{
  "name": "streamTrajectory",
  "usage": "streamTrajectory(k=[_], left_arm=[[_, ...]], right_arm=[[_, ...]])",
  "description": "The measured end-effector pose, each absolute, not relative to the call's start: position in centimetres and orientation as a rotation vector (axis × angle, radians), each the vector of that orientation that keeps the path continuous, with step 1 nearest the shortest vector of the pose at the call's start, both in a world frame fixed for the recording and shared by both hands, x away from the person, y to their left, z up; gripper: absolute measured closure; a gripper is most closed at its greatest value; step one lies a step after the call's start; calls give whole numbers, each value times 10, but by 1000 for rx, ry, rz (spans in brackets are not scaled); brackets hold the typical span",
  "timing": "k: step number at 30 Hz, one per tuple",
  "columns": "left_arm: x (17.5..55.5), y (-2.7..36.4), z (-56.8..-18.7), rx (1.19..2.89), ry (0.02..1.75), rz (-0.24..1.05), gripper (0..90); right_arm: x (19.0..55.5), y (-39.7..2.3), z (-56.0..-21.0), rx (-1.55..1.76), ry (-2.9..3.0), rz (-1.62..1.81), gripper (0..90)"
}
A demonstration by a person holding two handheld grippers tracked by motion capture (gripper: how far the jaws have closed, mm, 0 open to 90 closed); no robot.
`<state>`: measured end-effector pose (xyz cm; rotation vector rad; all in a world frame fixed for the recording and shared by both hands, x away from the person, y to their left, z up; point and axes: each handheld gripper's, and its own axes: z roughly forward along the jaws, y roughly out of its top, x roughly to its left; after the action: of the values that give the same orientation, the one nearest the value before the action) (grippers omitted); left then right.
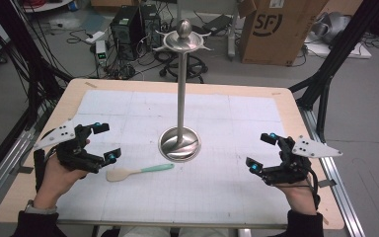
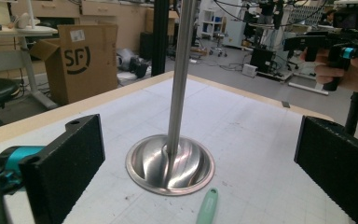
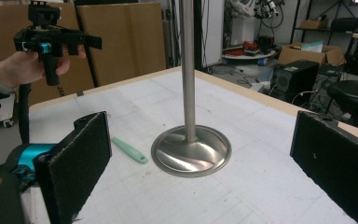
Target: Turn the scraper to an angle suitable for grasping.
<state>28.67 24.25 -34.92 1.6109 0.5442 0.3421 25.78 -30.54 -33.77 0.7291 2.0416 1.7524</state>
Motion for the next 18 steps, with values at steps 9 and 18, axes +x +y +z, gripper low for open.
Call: streamTrajectory(k=[9, 18], left_arm=[[289, 238, -353, 1629, 564, 336, 22], [286, 231, -358, 1681, 618, 509, 533]], right_arm=[[257, -307, -339, 741, 2045, 1750, 39], [258, -308, -343, 760, 2055, 1746, 39]])
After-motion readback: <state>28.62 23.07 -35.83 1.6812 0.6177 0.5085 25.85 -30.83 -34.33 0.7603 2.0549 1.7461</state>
